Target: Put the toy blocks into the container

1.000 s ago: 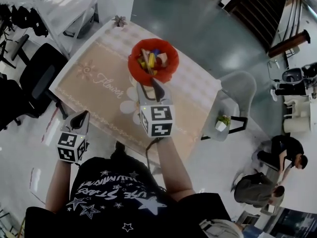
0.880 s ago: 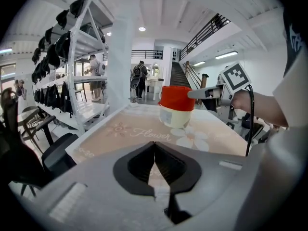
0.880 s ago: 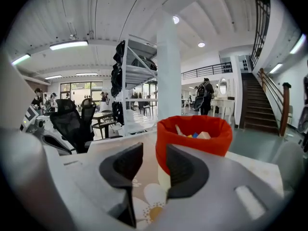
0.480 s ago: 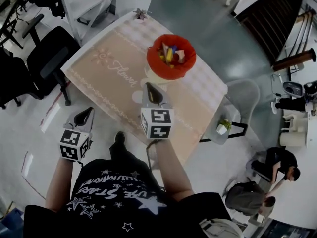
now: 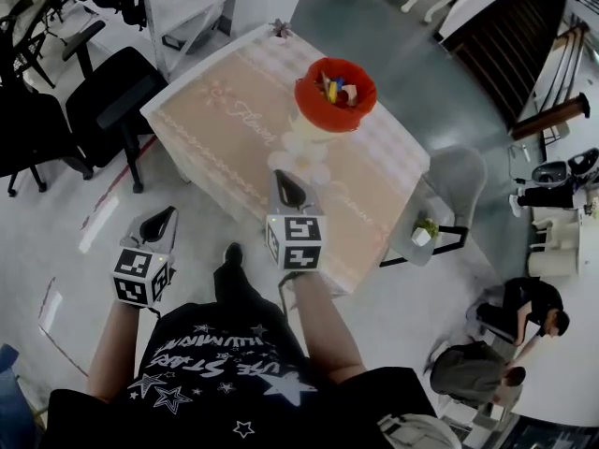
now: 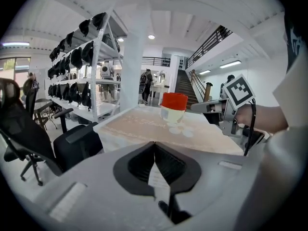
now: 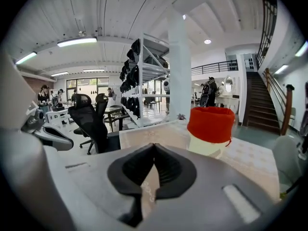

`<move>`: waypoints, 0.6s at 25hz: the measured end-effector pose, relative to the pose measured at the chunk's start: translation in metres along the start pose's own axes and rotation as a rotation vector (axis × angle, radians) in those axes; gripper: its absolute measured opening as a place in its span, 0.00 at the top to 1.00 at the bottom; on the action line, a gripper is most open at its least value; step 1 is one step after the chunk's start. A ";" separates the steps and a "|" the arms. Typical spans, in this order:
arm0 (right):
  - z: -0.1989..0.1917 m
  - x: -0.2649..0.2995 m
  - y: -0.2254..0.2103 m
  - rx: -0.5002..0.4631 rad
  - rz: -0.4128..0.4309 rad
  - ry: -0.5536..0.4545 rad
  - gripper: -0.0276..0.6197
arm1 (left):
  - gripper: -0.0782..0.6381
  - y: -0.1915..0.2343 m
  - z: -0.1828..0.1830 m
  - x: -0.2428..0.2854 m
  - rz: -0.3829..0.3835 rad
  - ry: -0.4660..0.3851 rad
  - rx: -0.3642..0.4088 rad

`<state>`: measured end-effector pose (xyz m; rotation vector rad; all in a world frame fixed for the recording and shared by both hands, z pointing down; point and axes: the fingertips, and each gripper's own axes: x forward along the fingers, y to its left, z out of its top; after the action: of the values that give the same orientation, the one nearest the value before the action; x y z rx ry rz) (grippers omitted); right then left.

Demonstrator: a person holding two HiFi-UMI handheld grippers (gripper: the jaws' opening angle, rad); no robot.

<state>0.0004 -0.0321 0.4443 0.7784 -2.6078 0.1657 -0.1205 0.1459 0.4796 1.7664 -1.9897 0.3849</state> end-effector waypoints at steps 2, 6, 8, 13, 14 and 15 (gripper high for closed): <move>-0.010 -0.013 0.013 -0.001 0.005 0.006 0.95 | 0.88 -0.003 -0.009 -0.017 0.004 -0.007 -0.002; -0.030 -0.042 0.037 0.001 0.011 0.017 0.95 | 0.88 -0.014 -0.032 -0.052 0.012 -0.014 -0.016; -0.041 -0.059 0.049 0.005 0.014 0.024 0.95 | 0.88 -0.022 -0.046 -0.070 0.011 -0.012 -0.026; -0.069 -0.096 0.075 0.025 0.012 0.041 0.95 | 0.88 -0.033 -0.077 -0.110 0.013 0.007 -0.027; -0.074 -0.101 0.079 0.031 0.011 0.044 0.95 | 0.88 -0.035 -0.081 -0.116 0.014 0.008 -0.027; -0.079 -0.106 0.082 0.036 0.011 0.047 0.95 | 0.88 -0.037 -0.084 -0.122 0.015 0.009 -0.026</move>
<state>0.0641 0.1072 0.4715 0.7632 -2.5718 0.2320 -0.0625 0.2868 0.4879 1.7324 -1.9938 0.3688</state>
